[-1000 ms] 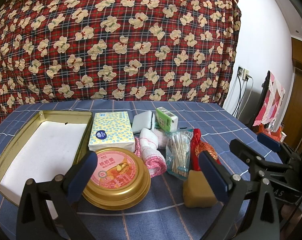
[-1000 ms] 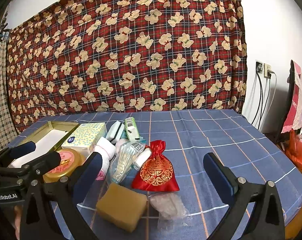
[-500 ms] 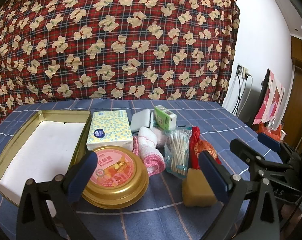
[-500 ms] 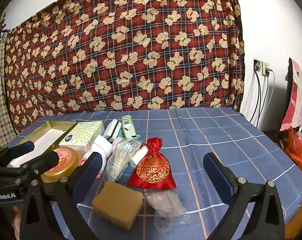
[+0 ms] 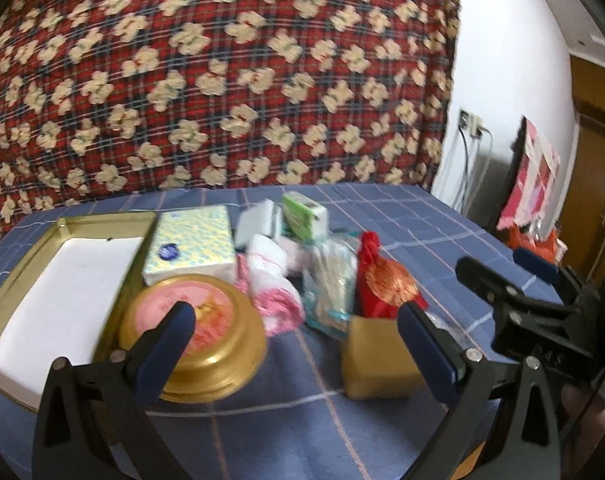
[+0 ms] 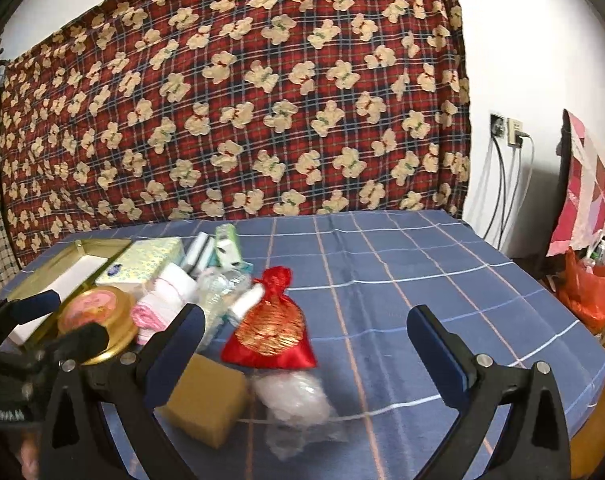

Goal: Organize soft objects
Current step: 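Grasp the yellow sponge with the left tool while the right tool grasps the clear plastic bag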

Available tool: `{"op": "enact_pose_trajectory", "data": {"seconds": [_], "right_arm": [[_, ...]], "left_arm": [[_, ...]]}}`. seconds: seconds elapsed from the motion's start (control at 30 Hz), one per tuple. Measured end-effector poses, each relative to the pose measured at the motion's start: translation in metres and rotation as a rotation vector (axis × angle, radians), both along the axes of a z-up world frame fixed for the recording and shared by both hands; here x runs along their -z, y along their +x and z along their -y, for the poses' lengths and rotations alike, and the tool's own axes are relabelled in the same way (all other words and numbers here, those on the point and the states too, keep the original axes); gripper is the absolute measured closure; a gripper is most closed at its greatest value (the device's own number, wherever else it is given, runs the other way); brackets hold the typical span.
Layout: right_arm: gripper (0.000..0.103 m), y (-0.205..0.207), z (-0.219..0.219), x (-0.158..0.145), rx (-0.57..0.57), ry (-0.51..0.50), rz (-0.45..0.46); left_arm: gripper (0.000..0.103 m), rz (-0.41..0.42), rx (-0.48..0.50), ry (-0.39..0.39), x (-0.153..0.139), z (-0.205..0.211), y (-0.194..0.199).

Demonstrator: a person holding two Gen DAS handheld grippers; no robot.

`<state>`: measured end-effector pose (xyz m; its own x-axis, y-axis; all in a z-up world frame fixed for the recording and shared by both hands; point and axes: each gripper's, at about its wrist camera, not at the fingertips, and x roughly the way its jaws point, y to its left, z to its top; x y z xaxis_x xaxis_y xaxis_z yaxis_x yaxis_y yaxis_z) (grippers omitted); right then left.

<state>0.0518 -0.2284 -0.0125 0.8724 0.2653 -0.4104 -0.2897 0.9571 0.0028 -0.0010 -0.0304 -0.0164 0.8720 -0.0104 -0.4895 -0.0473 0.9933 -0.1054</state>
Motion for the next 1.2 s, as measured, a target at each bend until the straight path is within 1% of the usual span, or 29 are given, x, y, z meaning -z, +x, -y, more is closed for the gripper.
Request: {"op": "enact_pose_trajectory", "data": {"seconds": [0.17,0.33,0.43,0.5,0.57,0.6,0.67,0.73,0.8,0.83,0.87,0.9,0.93,0.97,1.0,1.03,1.2], "right_arm": [[0.001,0.006,0.02,0.013,0.033,-0.009,-0.034],[0.001,0.013,0.033,0.027,0.034,-0.001,-0.081],[0.002,0.017,0.036,0.033,0.022,0.006,-0.102],[0.005,0.019,0.038,0.037,0.005,0.015,-0.122],[0.014,0.022,0.037,0.041,-0.021,0.018,-0.148],[0.015,0.024,0.036,0.043,-0.031,0.018,-0.161],[0.017,0.027,0.034,0.048,-0.049,0.015,-0.188],[0.018,0.028,0.035,0.051,-0.063,0.03,-0.209],[0.018,0.03,0.035,0.054,-0.094,0.053,-0.24],[0.018,0.03,0.035,0.055,-0.106,0.057,-0.247],[0.019,0.031,0.034,0.056,-0.123,0.062,-0.258],[0.021,0.032,0.033,0.057,-0.139,0.071,-0.274],[0.026,0.033,0.033,0.058,-0.144,0.07,-0.28],[0.028,0.034,0.032,0.059,-0.146,0.062,-0.288],[0.028,0.034,0.031,0.06,-0.152,0.06,-0.293],[0.028,0.035,0.031,0.06,-0.16,0.062,-0.299],[0.028,0.033,0.022,0.061,-0.199,0.05,-0.312]], "left_arm": [[0.001,-0.017,0.053,0.027,0.01,0.026,0.001],[0.001,-0.062,0.107,0.053,0.022,0.049,0.007],[0.001,-0.077,0.122,0.066,0.029,0.058,0.011],[0.002,-0.092,0.129,0.067,0.034,0.061,0.015],[0.003,-0.112,0.129,0.07,0.039,0.063,0.02],[0.003,-0.118,0.134,0.071,0.041,0.064,0.021],[0.008,-0.13,0.138,0.072,0.045,0.065,0.026],[0.017,-0.149,0.141,0.074,0.05,0.065,0.031],[0.023,-0.169,0.154,0.055,0.052,0.063,0.035],[0.028,-0.175,0.161,0.047,0.053,0.063,0.036],[0.039,-0.178,0.17,0.041,0.053,0.063,0.035],[0.041,-0.175,0.18,0.038,0.054,0.063,0.035],[0.043,-0.16,0.196,0.031,0.054,0.064,0.033],[0.044,-0.143,0.203,0.033,0.053,0.065,0.03],[0.044,-0.122,0.211,0.034,0.052,0.065,0.027],[0.046,-0.118,0.209,0.032,0.051,0.064,0.027],[0.046,-0.093,0.194,0.004,0.048,0.054,0.024]]}}
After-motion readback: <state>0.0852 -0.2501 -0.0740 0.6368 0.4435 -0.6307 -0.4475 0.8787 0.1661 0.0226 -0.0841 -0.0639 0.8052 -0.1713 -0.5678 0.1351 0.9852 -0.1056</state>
